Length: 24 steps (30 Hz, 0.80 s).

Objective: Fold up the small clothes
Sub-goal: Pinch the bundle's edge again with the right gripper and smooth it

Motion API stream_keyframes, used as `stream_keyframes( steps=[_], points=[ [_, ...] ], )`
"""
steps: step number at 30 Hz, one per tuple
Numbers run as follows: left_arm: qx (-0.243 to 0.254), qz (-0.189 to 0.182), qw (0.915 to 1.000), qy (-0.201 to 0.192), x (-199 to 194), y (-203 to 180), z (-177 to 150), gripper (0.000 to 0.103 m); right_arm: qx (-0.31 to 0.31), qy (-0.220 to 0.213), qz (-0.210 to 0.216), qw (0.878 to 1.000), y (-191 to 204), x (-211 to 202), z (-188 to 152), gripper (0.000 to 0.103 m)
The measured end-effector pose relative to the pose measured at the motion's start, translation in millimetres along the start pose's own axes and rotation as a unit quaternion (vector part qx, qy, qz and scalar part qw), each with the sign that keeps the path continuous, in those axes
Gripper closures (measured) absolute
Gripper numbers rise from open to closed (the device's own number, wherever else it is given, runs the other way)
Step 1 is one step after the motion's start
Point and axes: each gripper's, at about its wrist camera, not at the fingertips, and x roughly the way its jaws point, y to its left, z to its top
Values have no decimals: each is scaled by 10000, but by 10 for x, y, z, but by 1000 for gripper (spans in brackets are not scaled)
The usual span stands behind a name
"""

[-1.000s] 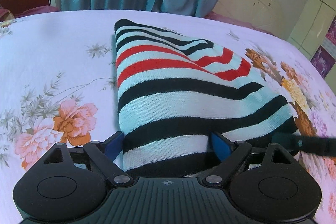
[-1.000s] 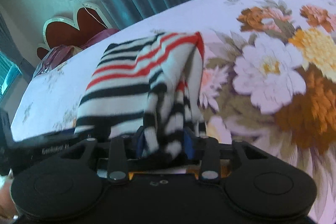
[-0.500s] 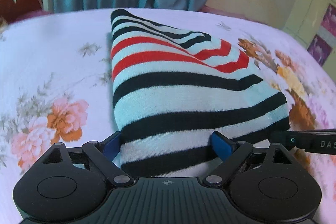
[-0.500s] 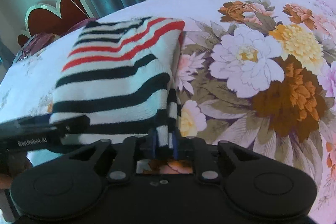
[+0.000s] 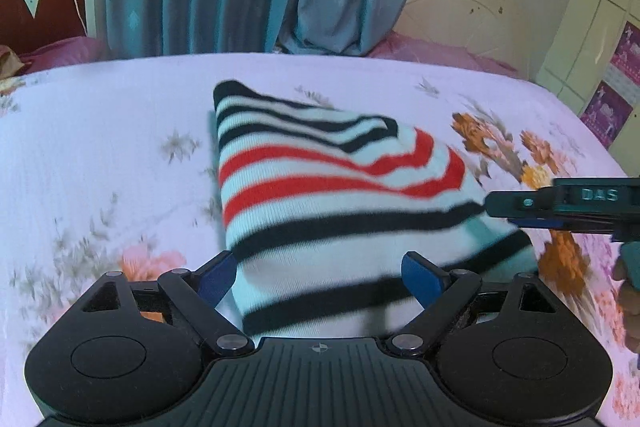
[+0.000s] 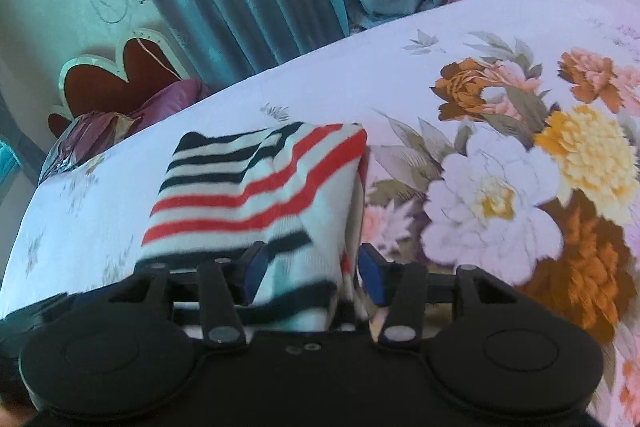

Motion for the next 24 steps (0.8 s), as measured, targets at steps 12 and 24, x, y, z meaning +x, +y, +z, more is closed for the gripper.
stream_keyframes(
  steps=[12,24],
  points=[
    [-420,284,9987,-92,400,276,409,14,280,119,-129,9995,-115,672,446,54],
    [-716,350,9968,-72,765,362,400,14,-474,-320,-150,9983,53,863,540,93]
  ],
)
